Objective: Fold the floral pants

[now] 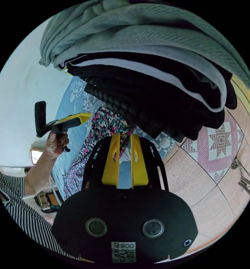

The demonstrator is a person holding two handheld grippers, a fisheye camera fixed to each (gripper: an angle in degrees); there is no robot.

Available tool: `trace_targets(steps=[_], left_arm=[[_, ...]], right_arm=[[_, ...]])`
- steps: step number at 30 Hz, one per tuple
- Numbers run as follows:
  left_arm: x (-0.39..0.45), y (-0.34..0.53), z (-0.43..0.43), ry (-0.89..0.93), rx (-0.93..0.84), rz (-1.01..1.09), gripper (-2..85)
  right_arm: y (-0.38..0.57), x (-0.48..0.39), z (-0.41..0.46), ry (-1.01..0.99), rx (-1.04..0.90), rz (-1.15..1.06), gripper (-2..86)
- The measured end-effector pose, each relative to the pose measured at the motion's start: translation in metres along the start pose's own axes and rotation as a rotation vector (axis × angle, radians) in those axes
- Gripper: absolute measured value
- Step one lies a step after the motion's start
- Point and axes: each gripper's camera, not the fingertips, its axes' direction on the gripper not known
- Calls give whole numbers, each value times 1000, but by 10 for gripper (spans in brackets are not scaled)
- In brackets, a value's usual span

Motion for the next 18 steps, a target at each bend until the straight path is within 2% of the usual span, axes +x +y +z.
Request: trace_targets(steps=[4, 11, 14, 18], left_arm=[[-8, -48, 38, -37, -79, -2, 83], [-8, -85, 55, -90, -69, 3, 43], [-10, -100, 64, -2, -121, 8, 23], [-11, -107, 64, 15, -107, -19, 13]], right_arm=[[1, 21, 6, -7, 58, 30, 74], [2, 41, 20, 38, 30, 51, 50], [2, 53, 20, 0, 29, 80, 26], [4, 66, 17, -66, 31, 84, 14]])
